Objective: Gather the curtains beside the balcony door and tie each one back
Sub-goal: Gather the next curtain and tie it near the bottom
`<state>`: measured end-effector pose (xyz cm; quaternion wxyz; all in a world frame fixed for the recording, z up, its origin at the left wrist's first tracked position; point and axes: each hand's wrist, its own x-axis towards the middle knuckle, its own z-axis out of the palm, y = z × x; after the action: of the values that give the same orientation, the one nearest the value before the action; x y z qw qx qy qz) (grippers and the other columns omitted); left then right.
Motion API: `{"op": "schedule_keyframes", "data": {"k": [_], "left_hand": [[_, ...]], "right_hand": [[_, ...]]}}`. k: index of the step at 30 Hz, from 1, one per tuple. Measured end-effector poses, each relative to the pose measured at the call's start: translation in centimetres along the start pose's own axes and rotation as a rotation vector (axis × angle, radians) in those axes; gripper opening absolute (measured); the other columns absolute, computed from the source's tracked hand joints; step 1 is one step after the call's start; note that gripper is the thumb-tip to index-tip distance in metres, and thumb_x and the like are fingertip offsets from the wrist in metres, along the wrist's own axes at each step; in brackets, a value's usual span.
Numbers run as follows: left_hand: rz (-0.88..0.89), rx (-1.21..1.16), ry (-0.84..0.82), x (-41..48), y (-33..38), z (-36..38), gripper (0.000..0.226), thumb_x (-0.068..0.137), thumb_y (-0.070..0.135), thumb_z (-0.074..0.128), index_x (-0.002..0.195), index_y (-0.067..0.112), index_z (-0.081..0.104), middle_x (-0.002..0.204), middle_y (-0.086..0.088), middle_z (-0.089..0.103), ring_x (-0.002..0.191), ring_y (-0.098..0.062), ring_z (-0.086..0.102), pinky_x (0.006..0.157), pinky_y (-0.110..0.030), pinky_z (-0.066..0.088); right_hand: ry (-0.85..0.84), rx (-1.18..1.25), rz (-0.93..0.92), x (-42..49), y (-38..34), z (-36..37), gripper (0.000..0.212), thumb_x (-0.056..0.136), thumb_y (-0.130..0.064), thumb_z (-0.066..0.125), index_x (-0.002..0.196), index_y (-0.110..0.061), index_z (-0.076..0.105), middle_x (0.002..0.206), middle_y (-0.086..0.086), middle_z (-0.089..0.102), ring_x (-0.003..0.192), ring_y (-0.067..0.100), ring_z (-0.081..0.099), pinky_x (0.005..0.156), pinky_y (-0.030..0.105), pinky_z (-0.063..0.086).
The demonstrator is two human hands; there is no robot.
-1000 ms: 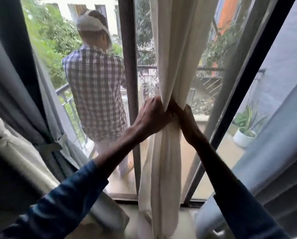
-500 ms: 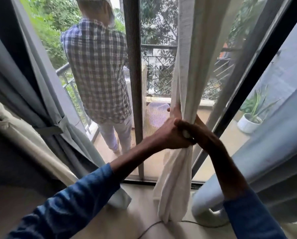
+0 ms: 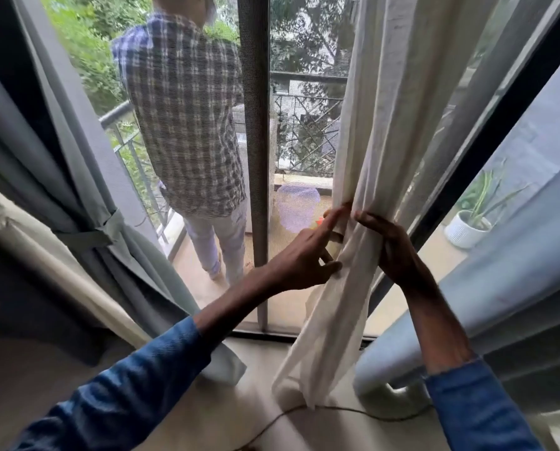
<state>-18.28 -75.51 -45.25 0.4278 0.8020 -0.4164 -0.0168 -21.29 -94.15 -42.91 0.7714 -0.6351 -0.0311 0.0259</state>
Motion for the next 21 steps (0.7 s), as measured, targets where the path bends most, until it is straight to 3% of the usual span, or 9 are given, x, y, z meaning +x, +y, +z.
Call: {"op": "schedule_keyframes", "data": {"k": [3, 6, 8, 10, 12, 15, 18, 21], "left_hand": [[0.007, -0.018, -0.050, -0.1, -0.6, 0.1, 0.107, 0.084, 0.000, 0.076, 0.161, 0.018, 0.003, 0.140, -0.019, 0.057, 0.079, -0.016, 0.076, 0.071, -0.032, 0.062], [-0.017, -0.066, -0.068, -0.2, -1.3, -0.1, 0.096, 0.083, -0.008, 0.070, 0.159, 0.024, 0.022, 0.143, -0.006, 0.057, 0.085, -0.006, 0.074, 0.070, -0.026, 0.063], [-0.022, -0.065, 0.038, -0.4, -2.2, 0.0, 0.070, 0.082, -0.009, 0.067, 0.143, 0.020, 0.051, 0.132, 0.001, 0.067, 0.089, -0.001, 0.073, 0.072, -0.032, 0.063], [-0.037, -0.045, 0.125, -0.6, -3.3, 0.4, 0.042, 0.082, 0.000, 0.073, 0.122, 0.012, 0.066, 0.116, 0.003, 0.073, 0.094, 0.001, 0.071, 0.074, -0.033, 0.062], [-0.077, -0.044, 0.133, -1.0, -3.8, 1.2, 0.030, 0.083, 0.010, 0.078, 0.112, 0.012, 0.069, 0.106, 0.004, 0.075, 0.091, -0.004, 0.072, 0.072, -0.032, 0.062], [-0.149, 0.094, 0.086, -1.6, -4.0, 2.5, 0.029, 0.081, 0.019, 0.078, 0.109, 0.019, 0.069, 0.101, 0.008, 0.074, 0.079, -0.009, 0.073, 0.068, -0.034, 0.061], [-0.156, 0.301, 0.075, -2.4, -5.2, 4.2, 0.026, 0.080, 0.021, 0.072, 0.105, 0.020, 0.063, 0.099, 0.001, 0.070, 0.089, -0.024, 0.067, 0.071, -0.041, 0.056], [-0.185, 0.319, -0.011, -3.4, -7.3, 6.3, 0.036, 0.081, 0.018, 0.070, 0.113, 0.015, 0.053, 0.107, -0.001, 0.068, 0.099, -0.029, 0.065, 0.073, -0.035, 0.049]], "right_hand": [[0.021, 0.065, -0.047, 0.2, 0.4, -0.6, 0.042, 0.094, -0.025, 0.060, 0.125, 0.003, 0.068, 0.129, 0.025, 0.067, 0.129, 0.035, 0.060, 0.116, 0.053, 0.039], [0.020, 0.181, -0.022, -0.1, -0.2, -0.1, 0.039, 0.098, -0.015, 0.044, 0.097, -0.003, 0.081, 0.107, 0.021, 0.076, 0.110, 0.030, 0.072, 0.096, 0.039, 0.056], [-0.010, 0.163, -0.018, 0.0, -0.1, -0.2, 0.039, 0.096, -0.023, 0.048, 0.096, -0.002, 0.081, 0.107, 0.022, 0.076, 0.110, 0.030, 0.072, 0.096, 0.036, 0.056], [-0.004, 0.042, -0.036, 0.2, 0.6, -0.2, 0.045, 0.089, -0.040, 0.065, 0.107, -0.001, 0.078, 0.115, 0.024, 0.073, 0.115, 0.034, 0.068, 0.101, 0.040, 0.052], [0.076, -0.106, -0.081, 0.4, 1.7, -0.1, 0.043, 0.076, -0.044, 0.082, 0.104, -0.011, 0.080, 0.109, 0.018, 0.076, 0.105, 0.031, 0.072, 0.092, 0.039, 0.056], [0.074, -0.319, -0.219, 0.3, 3.2, 0.8, 0.027, 0.081, -0.022, 0.080, 0.107, -0.019, 0.077, 0.111, 0.008, 0.077, 0.103, 0.026, 0.074, 0.089, 0.039, 0.059], [0.093, -0.305, -0.234, -0.2, 4.2, 1.4, 0.017, 0.085, -0.009, 0.078, 0.099, -0.018, 0.078, 0.106, 0.006, 0.077, 0.096, 0.025, 0.073, 0.084, 0.035, 0.058], [0.161, -0.247, -0.212, -1.3, 5.2, 1.5, 0.017, 0.089, -0.004, 0.075, 0.094, -0.020, 0.079, 0.095, 0.000, 0.077, 0.080, 0.015, 0.068, 0.075, 0.025, 0.055]]}}
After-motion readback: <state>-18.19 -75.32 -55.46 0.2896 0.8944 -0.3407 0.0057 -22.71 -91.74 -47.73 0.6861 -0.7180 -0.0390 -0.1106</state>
